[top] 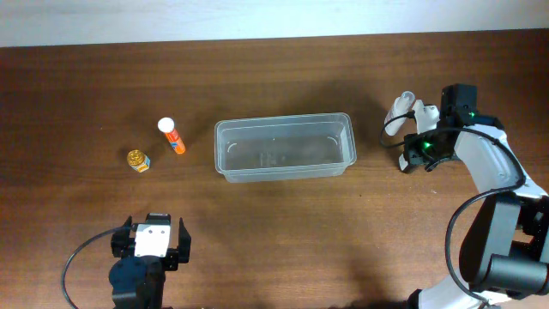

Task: Pack container
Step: 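Lower the right gripper and close it around the dark brown bottle, then lift the brown bottle and carry it over the clear container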

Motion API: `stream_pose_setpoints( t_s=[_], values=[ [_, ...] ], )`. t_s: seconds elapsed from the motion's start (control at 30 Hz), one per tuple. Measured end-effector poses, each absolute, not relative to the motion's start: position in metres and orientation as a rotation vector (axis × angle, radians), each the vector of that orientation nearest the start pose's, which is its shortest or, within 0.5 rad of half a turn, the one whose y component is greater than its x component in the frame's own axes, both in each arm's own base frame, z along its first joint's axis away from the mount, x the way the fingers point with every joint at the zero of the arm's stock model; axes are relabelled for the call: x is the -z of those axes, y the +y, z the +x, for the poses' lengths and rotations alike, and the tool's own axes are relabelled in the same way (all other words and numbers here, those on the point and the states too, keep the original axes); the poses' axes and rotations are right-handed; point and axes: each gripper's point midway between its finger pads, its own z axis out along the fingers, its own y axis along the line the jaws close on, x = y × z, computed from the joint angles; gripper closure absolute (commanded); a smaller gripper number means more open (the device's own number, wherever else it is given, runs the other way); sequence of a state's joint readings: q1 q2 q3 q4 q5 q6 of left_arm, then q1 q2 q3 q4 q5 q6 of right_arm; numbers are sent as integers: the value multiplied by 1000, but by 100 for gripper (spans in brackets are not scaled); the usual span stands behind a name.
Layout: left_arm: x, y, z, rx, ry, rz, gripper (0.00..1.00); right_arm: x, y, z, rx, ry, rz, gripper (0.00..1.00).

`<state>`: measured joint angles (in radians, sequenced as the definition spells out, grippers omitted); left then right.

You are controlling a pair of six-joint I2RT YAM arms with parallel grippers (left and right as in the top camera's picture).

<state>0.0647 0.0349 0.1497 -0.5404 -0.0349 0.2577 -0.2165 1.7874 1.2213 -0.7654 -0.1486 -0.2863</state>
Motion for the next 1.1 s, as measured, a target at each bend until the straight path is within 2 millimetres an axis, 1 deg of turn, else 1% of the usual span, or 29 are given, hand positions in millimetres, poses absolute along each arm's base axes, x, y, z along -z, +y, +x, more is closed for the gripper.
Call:
stream_pose_setpoints(
  t_s=[0.2,0.33,0.4,0.57,0.77,0.83,0.9,1.0,1.03,1.1],
  values=[
    [-109,20,216,-241,1997,171,0,-57,-53,361,-142,2914,-118,85],
    [-109,20,216,-241,1997,171,0,-74,-49,364,-180,2912,-121,85],
    [-109,20,216,-242,1997,171,0,-89,-46,366,-207,2900,-123,84],
    [-109,20,216,-242,1997,170,0,-136,-34,366,-300,2859,-132,84],
    [-109,20,216,-241,1997,171,0,-190,-18,362,-416,2802,-139,84],
    [-109,20,216,-241,1997,171,0,-205,-12,360,-459,2784,-141,84],
    [-109,20,216,-241,1997,171,0,-222,-2,356,-523,2759,-153,84],
    [-109,20,216,-241,1997,171,0,-233,12,354,-568,2740,-188,84],
    [-109,20,216,-242,1997,171,0,-236,22,353,-587,2732,-226,84],
    [-109,20,216,-241,1997,171,0,-237,35,352,-607,2725,-273,84]
  ],
)
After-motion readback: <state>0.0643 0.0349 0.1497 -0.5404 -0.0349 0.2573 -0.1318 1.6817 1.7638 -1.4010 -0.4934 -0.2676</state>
